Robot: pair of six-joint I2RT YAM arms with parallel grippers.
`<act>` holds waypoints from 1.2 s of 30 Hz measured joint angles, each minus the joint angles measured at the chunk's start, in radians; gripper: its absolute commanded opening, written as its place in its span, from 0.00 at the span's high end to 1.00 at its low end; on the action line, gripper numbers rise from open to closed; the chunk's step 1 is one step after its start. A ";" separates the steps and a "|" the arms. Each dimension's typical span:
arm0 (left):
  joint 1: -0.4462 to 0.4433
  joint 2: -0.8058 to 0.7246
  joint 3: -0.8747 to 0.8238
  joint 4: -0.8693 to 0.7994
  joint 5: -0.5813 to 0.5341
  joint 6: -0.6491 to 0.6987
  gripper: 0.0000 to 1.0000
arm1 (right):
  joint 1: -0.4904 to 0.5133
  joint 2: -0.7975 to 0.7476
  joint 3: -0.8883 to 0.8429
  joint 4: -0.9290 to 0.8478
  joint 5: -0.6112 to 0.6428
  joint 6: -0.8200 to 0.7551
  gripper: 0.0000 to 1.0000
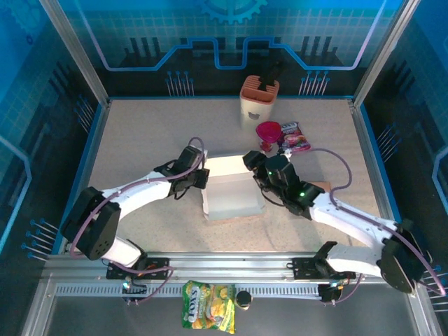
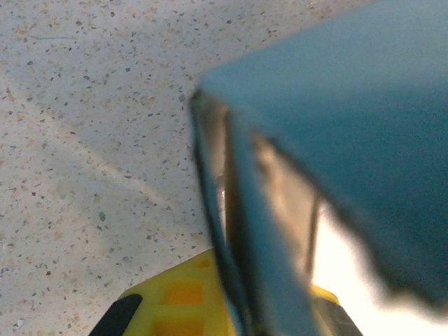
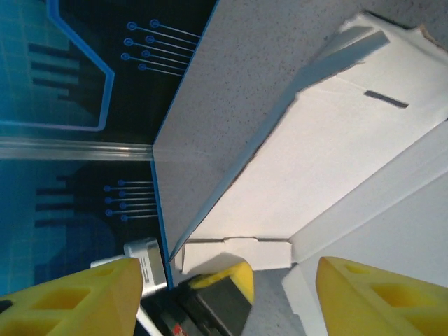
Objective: Fold the paper box
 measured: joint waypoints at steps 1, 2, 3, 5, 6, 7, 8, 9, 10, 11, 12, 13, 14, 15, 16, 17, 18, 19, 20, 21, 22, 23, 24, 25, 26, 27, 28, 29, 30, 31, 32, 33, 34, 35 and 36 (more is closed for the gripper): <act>-0.003 0.005 -0.001 0.001 -0.013 0.000 1.00 | -0.003 0.032 -0.003 0.035 -0.002 0.019 0.35; -0.006 0.007 -0.004 0.002 -0.023 0.000 1.00 | -0.008 0.062 -0.003 0.066 -0.006 0.036 0.36; -0.007 0.007 -0.008 0.005 -0.031 0.000 1.00 | -0.012 0.085 -0.003 0.091 -0.008 0.051 0.36; -0.009 0.008 -0.019 0.014 -0.046 0.000 1.00 | -0.016 0.128 -0.003 0.142 -0.010 0.085 0.38; -0.009 0.008 -0.023 0.021 -0.050 0.000 1.00 | -0.017 0.145 -0.003 0.163 -0.011 0.100 0.40; -0.009 0.008 -0.027 0.026 -0.055 0.000 1.00 | -0.019 0.165 -0.003 0.188 -0.016 0.116 0.42; -0.010 0.008 -0.030 0.031 -0.058 0.000 1.00 | -0.024 0.185 -0.003 0.215 -0.022 0.133 0.43; -0.011 0.008 -0.034 0.038 -0.061 0.000 1.00 | -0.030 0.206 -0.003 0.240 -0.030 0.147 0.46; -0.011 0.008 -0.037 0.045 -0.064 0.000 1.00 | -0.037 0.225 -0.002 0.261 -0.035 0.160 0.48; -0.012 0.008 -0.042 0.054 -0.066 0.000 1.00 | -0.043 0.245 -0.002 0.280 -0.039 0.175 0.48; -0.013 0.008 -0.044 0.056 -0.068 0.000 1.00 | -0.048 0.259 -0.001 0.294 -0.043 0.184 0.50; -0.014 0.008 -0.046 0.062 -0.071 0.000 1.00 | -0.052 0.272 0.000 0.304 -0.044 0.192 0.51; -0.014 0.008 -0.047 0.066 -0.071 0.000 1.00 | -0.053 0.281 0.000 0.310 -0.047 0.200 0.54; -0.014 0.008 -0.048 0.069 -0.071 0.000 1.00 | -0.054 0.287 0.002 0.313 -0.048 0.205 0.58; -0.013 0.008 -0.048 0.071 -0.072 0.000 1.00 | -0.055 0.292 0.006 0.317 -0.052 0.213 0.62; -0.014 0.008 -0.048 0.073 -0.074 0.000 1.00 | -0.055 0.297 0.010 0.323 -0.056 0.220 0.65; -0.014 0.008 -0.048 0.074 -0.074 0.000 1.00 | -0.055 0.300 0.013 0.329 -0.057 0.228 0.68; -0.014 0.008 -0.048 0.076 -0.074 0.000 1.00 | -0.056 0.303 0.016 0.334 -0.060 0.234 0.74; -0.014 0.008 -0.049 0.077 -0.074 0.000 1.00 | -0.056 0.307 0.019 0.339 -0.062 0.241 0.79; -0.014 0.008 -0.050 0.080 -0.074 0.000 1.00 | -0.058 0.311 0.021 0.341 -0.064 0.249 0.83; -0.014 0.008 -0.053 0.085 -0.074 0.000 1.00 | -0.060 0.315 0.023 0.344 -0.067 0.258 0.89; -0.014 0.008 -0.057 0.093 -0.074 0.000 1.00 | -0.064 0.320 0.024 0.344 -0.069 0.267 0.94; -0.014 0.008 -0.061 0.100 -0.073 0.000 1.00 | -0.067 0.323 0.025 0.343 -0.072 0.276 0.98; -0.014 0.008 -0.066 0.109 -0.074 0.001 1.00 | -0.072 0.325 0.030 0.335 -0.078 0.286 1.00; -0.014 0.008 -0.073 0.123 -0.074 0.000 1.00 | -0.074 0.327 0.039 0.323 -0.082 0.294 1.00; -0.013 0.008 -0.078 0.135 -0.074 0.000 1.00 | -0.077 0.327 0.047 0.307 -0.086 0.301 1.00; -0.013 0.008 -0.085 0.148 -0.074 0.000 1.00 | -0.080 0.327 0.057 0.290 -0.089 0.304 1.00; -0.013 0.008 -0.092 0.163 -0.074 0.000 1.00 | -0.081 0.327 0.064 0.276 -0.090 0.308 1.00; -0.013 0.007 -0.098 0.179 -0.074 0.001 1.00 | -0.082 0.327 0.070 0.264 -0.091 0.309 1.00; -0.013 0.006 -0.106 0.194 -0.074 0.001 1.00 | -0.084 0.327 0.076 0.252 -0.093 0.312 1.00; -0.013 0.005 -0.113 0.207 -0.074 0.001 0.97 | -0.086 0.327 0.081 0.239 -0.096 0.313 1.00; -0.013 0.005 -0.119 0.221 -0.074 0.001 0.93 | -0.088 0.327 0.086 0.227 -0.099 0.315 1.00; -0.013 0.005 -0.125 0.234 -0.074 0.003 0.90 | -0.091 0.327 0.092 0.216 -0.104 0.316 1.00; -0.013 0.005 -0.129 0.243 -0.073 0.006 0.86 | -0.093 0.327 0.098 0.205 -0.109 0.316 1.00; -0.013 0.005 -0.133 0.253 -0.073 0.009 0.83 | -0.095 0.328 0.103 0.197 -0.113 0.316 1.00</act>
